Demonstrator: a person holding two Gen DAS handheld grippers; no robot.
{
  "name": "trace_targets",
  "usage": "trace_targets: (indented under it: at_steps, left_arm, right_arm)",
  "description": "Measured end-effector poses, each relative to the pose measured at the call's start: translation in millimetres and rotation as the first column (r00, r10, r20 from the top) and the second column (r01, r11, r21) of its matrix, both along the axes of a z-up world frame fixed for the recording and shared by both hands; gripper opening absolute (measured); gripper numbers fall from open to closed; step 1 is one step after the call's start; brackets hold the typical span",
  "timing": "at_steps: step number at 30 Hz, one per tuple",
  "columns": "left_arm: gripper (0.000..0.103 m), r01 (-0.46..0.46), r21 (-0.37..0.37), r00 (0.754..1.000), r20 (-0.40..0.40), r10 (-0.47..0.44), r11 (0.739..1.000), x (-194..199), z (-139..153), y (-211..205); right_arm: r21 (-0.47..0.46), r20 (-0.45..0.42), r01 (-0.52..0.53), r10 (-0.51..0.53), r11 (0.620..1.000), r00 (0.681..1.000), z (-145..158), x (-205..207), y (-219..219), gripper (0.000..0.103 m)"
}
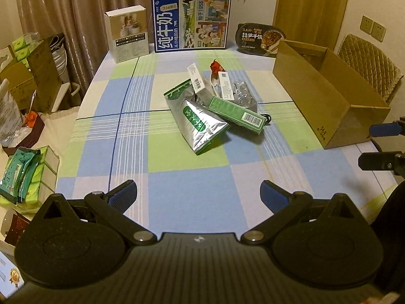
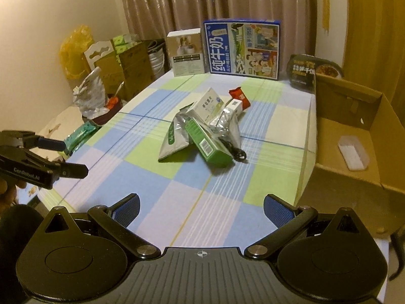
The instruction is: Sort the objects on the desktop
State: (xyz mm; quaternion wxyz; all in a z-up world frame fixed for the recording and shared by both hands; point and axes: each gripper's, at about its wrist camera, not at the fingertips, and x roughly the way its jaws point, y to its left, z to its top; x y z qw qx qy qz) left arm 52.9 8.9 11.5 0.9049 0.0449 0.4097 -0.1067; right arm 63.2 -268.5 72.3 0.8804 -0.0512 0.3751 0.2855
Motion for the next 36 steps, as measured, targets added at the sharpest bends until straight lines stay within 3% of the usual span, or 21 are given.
trace_targets:
  at_steps: [20,26,32,36]
  left_arm:
    - [0.102,-0.004,0.107,0.997,-0.082,0.012,0.994,66.5,-43.3,1.4]
    - [0.101,0.033,0.064,0.999,-0.041,-0.031,0.997,89.2,-52.5,-0.5]
    - [0.102,0.027,0.045,1.0,-0.005,-0.027,0.999,116.1,-61.5,-1.2]
    - [0.102,0.053,0.069,0.998,-0.042,-0.05,0.996,136.8,-70.1,-7.0]
  right_arm:
    - [-0.095,0.003,-0.08,0.08,0.992,0.997,-39.0,70.2,46.9,0.101]
    - [-0.162,0.017,-0.13,0.134,0.978,0.991,-51.3,101.3,65.0,0.1]
    - [-0.277,0.054,-0.223,0.247,0.935,0.967,-73.1,121.2,88.8,0.083]
    - [-0.338,0.056,-0.273,0.309,0.901,0.95,-89.8,130.7,99.8,0.073]
